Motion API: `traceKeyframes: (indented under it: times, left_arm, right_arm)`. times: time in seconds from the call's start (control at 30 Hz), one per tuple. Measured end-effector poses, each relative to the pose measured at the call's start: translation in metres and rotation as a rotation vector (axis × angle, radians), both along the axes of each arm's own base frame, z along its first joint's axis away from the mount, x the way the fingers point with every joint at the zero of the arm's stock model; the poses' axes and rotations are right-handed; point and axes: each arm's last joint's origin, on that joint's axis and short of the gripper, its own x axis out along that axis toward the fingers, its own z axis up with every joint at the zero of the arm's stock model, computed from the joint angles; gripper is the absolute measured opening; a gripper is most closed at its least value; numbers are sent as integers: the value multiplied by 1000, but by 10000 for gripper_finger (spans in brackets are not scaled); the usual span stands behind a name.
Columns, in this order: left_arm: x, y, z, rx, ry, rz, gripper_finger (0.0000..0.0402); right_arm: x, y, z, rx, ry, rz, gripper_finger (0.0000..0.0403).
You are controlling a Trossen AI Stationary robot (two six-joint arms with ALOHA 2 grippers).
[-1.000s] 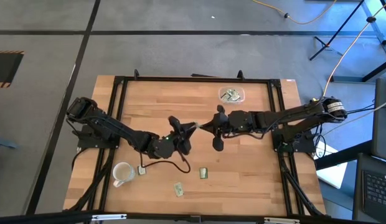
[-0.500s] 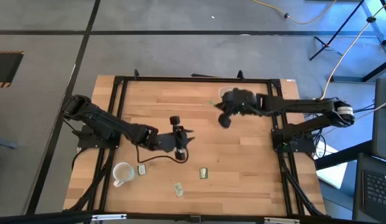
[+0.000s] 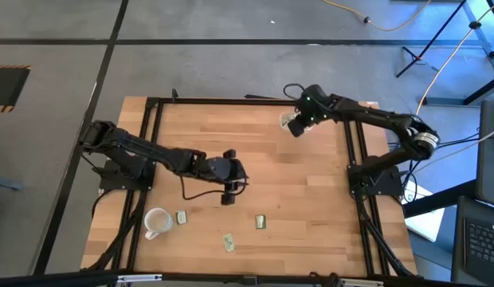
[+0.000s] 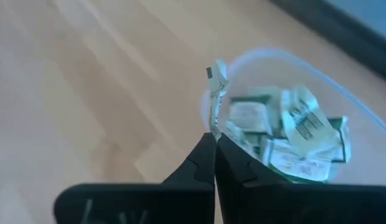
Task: Pick and place Stevia / Truvia into bins
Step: Put the green stevia packet into the transparent container, then put the dark green truvia packet into the transparent container
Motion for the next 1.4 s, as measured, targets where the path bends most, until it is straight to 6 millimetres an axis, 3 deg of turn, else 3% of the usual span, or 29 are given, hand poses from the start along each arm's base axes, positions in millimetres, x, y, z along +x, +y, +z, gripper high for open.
traceKeyframes:
  times: [0.2, 0.37, 0.57, 0.9, 1.17, 1.4]
  left_arm:
    - [0, 3, -1, -18, 6, 21, 94]
    - [0, 3, -1, -39, 7, 33, 93]
    - [0, 2, -1, -82, 15, 5, 91]
    - [-2, 2, -4, -97, 50, 22, 91]
    - [-8, 1, -10, -92, 142, 10, 91]
    - [-24, -11, -22, -73, 322, -41, 82]
  right_arm:
    - [-7, -26, -25, 73, 40, -69, 0]
    - [-9, -34, -38, 116, 68, -112, 0]
    - [-11, -37, -42, 90, 107, -151, 20]
    - [-13, -37, -43, 69, 151, -202, 90]
    - [-17, -39, -36, -61, 228, -260, 132]
    - [-19, -25, -2, -175, 154, -232, 138]
